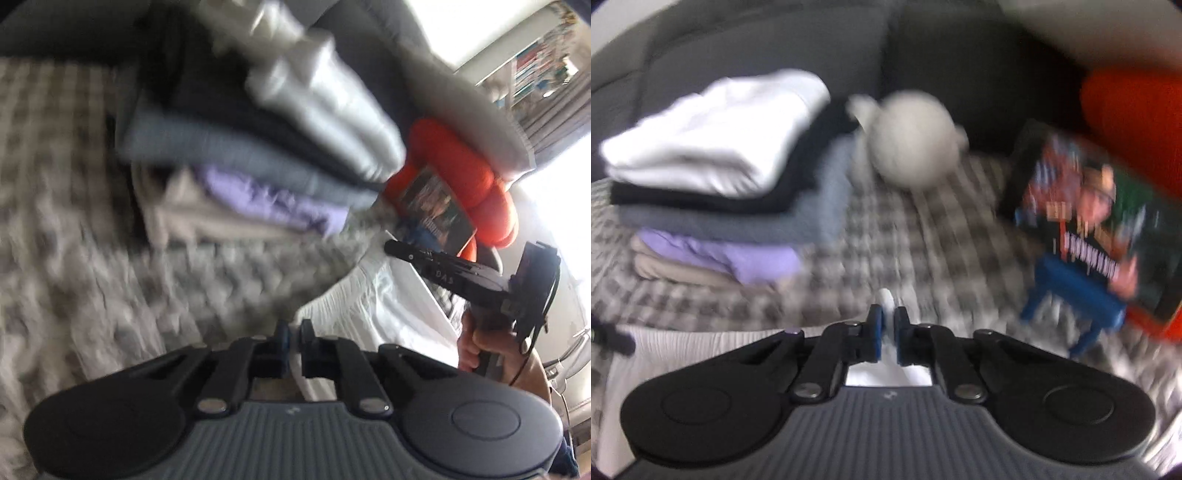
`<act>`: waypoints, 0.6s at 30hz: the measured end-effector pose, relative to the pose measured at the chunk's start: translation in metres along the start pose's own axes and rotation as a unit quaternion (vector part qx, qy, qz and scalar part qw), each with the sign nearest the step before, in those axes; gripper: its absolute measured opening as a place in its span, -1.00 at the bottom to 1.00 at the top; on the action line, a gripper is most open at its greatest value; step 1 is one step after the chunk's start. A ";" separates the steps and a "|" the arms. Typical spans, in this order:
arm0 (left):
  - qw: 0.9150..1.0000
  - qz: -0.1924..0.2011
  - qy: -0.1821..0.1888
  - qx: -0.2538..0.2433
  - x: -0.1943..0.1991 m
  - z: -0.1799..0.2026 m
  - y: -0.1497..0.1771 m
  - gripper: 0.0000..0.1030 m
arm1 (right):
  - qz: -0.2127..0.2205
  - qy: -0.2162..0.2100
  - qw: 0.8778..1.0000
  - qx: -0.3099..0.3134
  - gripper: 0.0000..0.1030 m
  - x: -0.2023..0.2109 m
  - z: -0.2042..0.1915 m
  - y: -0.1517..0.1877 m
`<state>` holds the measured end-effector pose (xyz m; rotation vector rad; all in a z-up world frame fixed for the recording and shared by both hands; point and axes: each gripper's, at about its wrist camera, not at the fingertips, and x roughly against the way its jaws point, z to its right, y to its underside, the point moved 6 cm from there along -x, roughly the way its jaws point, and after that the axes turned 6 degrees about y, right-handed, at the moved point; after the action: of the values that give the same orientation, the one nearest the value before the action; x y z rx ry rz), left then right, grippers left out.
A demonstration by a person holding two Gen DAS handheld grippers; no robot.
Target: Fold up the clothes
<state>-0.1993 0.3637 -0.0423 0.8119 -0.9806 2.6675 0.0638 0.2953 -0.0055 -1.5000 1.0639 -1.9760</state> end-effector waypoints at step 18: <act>0.992 -0.037 -0.057 -0.106 -0.007 0.005 0.001 -0.48 | -0.027 0.072 0.995 0.058 -0.26 -0.001 0.006 -0.003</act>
<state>-0.1912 0.3596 -0.0437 0.9421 -1.2108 2.4262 0.0697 0.2962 -0.0029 -1.3557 0.9559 -2.1726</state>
